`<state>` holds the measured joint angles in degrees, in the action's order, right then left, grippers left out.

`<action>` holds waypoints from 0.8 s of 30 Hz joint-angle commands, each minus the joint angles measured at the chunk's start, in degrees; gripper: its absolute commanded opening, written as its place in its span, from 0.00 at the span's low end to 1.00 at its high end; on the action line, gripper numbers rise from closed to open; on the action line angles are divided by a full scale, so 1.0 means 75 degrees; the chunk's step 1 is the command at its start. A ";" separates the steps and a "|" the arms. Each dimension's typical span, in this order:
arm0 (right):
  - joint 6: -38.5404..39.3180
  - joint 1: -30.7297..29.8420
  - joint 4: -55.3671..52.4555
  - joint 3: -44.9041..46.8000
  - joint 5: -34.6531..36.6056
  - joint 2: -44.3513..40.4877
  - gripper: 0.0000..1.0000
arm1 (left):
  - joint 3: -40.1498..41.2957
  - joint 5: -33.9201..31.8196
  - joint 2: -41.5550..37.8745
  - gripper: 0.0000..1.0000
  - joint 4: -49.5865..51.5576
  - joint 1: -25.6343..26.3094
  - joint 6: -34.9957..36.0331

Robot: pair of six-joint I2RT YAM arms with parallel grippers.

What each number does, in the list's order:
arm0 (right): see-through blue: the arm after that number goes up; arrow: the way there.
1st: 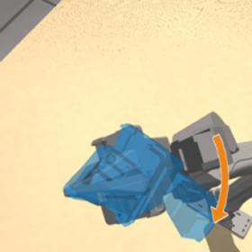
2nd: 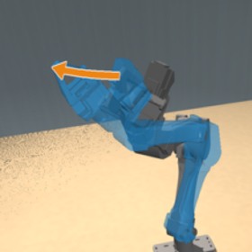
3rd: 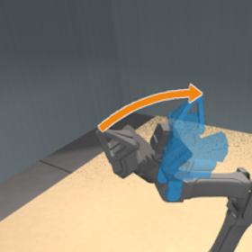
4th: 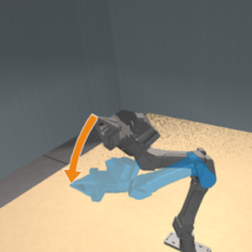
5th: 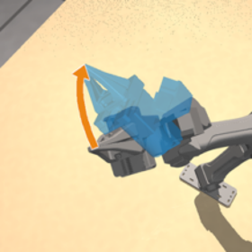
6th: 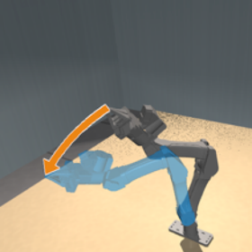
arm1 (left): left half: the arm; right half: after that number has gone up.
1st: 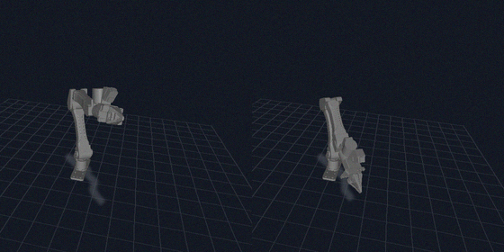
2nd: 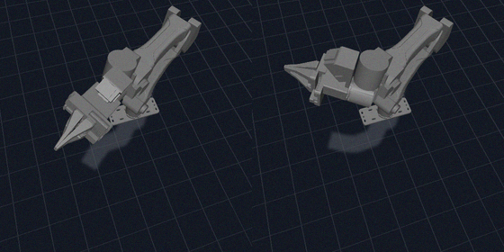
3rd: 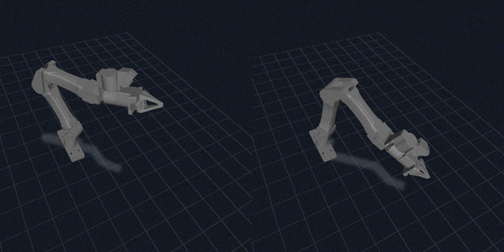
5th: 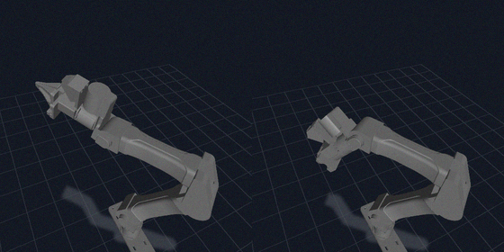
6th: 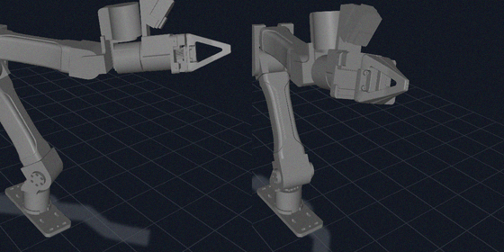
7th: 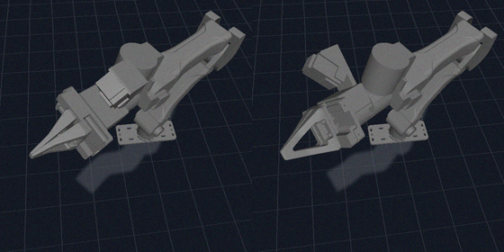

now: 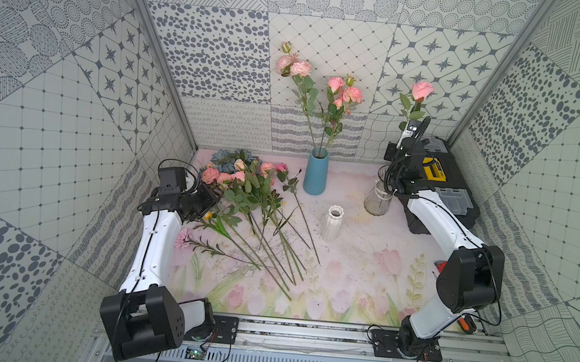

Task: Place the pink flowers into the vase
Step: Place the flower in the vase.

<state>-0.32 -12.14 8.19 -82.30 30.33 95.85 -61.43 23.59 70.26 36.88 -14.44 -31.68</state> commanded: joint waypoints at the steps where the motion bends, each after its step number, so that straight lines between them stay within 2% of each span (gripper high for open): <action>1: -0.0477 0.0124 0.0380 0.0085 0.0052 0.0028 0.02 | 0.0010 0.0113 0.0006 0.50 -0.0136 -0.0029 -0.0013; 7: -0.1094 0.0335 -0.0147 0.0189 -0.0088 0.0133 0.09 | 0.0001 0.0009 -0.0023 0.51 -0.0069 -0.0032 -0.0009; 10: -0.1338 0.0387 -0.0309 0.0283 -0.0128 0.0117 0.18 | 0.0010 -0.0107 -0.0074 0.53 -0.0058 -0.0029 -0.0006; 14: -0.1548 0.0399 -0.0600 0.0320 -0.0172 -0.0005 0.37 | -0.0029 -0.0169 -0.0026 0.54 0.0004 -0.0032 -0.0008; 18: -0.1837 0.0345 -0.0926 0.0491 -0.0244 -0.0356 0.48 | 0.0003 -0.0537 -0.0190 0.55 0.0058 -0.0032 -0.0110; 24: -0.2340 0.0186 -0.1830 0.0676 -0.0185 -0.1083 0.54 | 0.0035 -0.1126 -0.0495 0.51 0.0156 0.0039 -0.0111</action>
<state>-14.63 -9.89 -2.98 -77.21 28.80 92.25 -61.17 20.21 67.90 36.99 -14.44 -32.47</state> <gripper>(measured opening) 0.540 0.523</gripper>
